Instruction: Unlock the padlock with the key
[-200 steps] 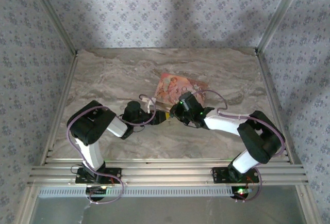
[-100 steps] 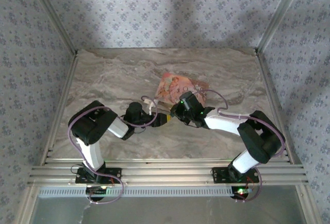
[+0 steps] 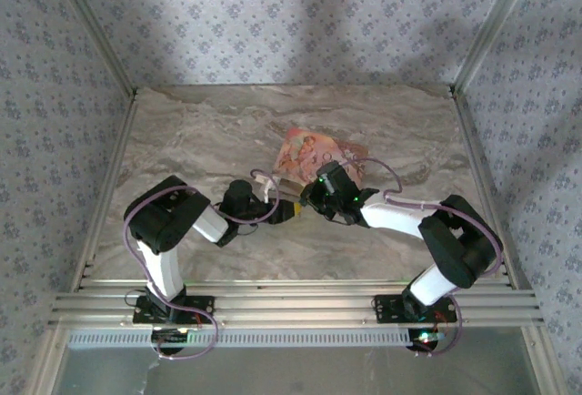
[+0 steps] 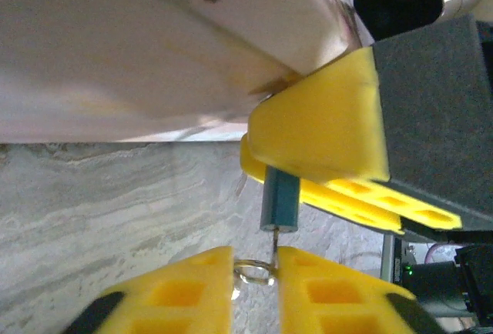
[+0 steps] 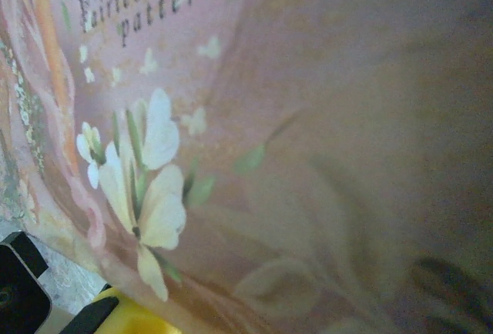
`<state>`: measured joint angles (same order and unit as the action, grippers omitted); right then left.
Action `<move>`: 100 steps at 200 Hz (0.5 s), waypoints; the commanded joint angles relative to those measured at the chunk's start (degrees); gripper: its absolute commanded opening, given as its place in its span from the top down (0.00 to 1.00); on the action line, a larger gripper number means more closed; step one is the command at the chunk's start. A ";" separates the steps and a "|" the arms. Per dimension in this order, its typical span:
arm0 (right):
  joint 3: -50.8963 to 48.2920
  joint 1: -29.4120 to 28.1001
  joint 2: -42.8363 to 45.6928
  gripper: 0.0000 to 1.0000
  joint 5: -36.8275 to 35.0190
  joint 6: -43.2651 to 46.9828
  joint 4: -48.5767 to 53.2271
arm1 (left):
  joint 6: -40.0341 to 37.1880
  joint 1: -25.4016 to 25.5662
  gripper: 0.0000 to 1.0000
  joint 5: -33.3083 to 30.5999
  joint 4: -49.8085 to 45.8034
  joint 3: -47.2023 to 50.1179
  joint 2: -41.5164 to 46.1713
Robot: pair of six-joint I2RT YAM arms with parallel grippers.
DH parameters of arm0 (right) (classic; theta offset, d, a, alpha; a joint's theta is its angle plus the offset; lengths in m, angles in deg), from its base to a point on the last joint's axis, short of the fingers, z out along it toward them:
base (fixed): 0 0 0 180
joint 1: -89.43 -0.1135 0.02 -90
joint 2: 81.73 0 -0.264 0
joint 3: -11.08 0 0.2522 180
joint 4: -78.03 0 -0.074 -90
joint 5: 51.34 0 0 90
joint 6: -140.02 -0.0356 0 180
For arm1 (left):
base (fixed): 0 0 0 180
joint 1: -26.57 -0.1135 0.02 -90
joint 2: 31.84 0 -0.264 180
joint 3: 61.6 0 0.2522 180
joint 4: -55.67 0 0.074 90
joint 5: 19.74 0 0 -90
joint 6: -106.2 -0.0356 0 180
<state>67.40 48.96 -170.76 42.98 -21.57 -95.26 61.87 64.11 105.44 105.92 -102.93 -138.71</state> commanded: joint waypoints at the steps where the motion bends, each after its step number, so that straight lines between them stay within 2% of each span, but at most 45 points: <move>1: 1.15 0.30 -0.33 1.00 1.24 -2.35 -1.70 | -1.29 0.66 0.92 0.45 5.07 -0.85 -0.75; 9: 1.20 0.30 -0.26 1.00 1.30 -2.40 -1.66 | -1.96 0.66 1.00 0.20 5.63 -0.52 -0.47; 36: 1.38 0.48 -0.09 1.00 1.81 -2.50 -0.96 | -7.93 1.55 1.00 -3.16 6.02 2.00 2.12; 71: 1.73 1.43 0.65 1.00 4.53 -2.10 2.03 | -26.85 8.05 1.00 -14.52 -8.45 1.47 9.30; 100: 1.88 2.02 1.67 1.00 5.34 -1.54 3.86 | -34.29 11.79 1.00 -21.94 -11.89 0.69 10.65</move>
<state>67.56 50.12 -170.19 45.23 -20.83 -93.44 40.06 71.95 89.38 98.25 -100.70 -130.36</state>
